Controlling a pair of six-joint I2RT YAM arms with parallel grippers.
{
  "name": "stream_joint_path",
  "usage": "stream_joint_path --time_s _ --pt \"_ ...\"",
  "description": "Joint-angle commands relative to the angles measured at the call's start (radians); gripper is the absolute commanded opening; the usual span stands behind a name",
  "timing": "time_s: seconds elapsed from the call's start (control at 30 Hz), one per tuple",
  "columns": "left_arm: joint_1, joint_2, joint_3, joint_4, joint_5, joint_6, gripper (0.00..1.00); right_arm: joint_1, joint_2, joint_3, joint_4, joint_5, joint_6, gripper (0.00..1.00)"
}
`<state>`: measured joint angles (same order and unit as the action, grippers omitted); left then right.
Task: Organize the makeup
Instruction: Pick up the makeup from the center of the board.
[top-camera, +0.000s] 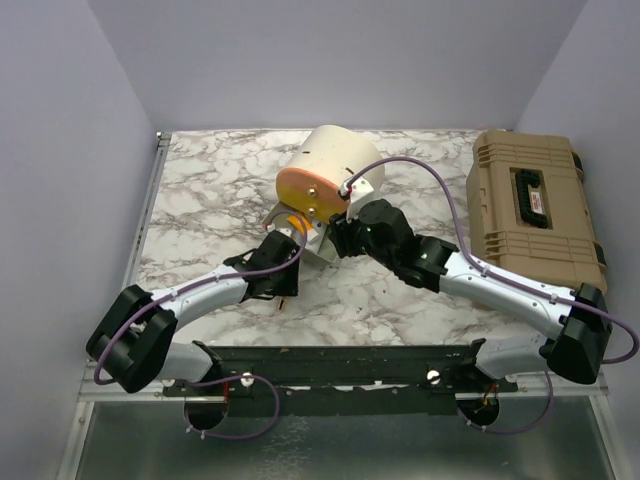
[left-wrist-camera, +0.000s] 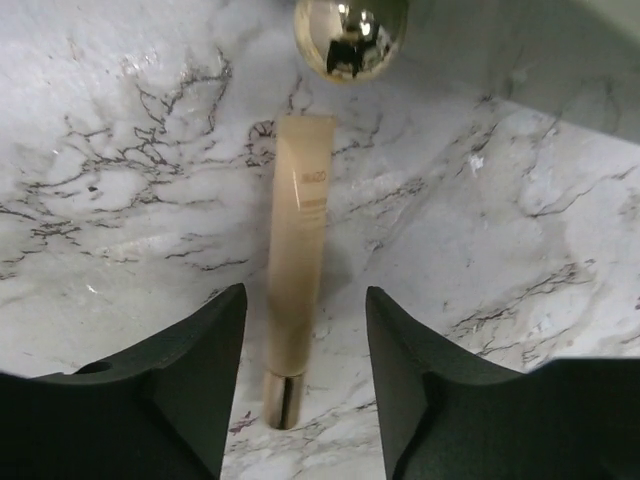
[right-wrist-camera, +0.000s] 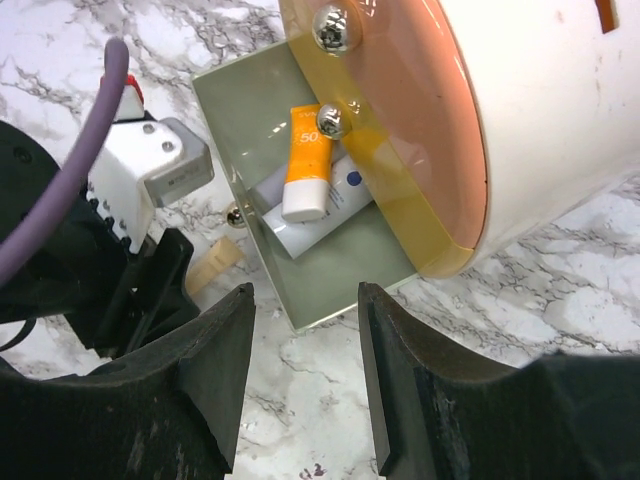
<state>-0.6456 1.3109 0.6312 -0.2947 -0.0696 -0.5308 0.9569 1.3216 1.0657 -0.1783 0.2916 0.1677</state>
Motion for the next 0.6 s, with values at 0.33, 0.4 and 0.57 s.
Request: stream_joint_path --time_s 0.33,0.4,0.57 --pt "-0.029 -0.027 0.081 -0.065 -0.158 0.041 0.09 0.008 -0.087 0.011 0.022 0.061 0.015 0.52" --pt "-0.028 -0.075 0.11 -0.066 -0.152 0.043 0.07 0.009 -0.09 0.011 0.017 0.07 0.012 0.52" --pt "-0.028 -0.162 0.216 -0.065 -0.145 0.021 0.06 0.008 -0.099 0.004 0.006 0.083 0.01 0.52"
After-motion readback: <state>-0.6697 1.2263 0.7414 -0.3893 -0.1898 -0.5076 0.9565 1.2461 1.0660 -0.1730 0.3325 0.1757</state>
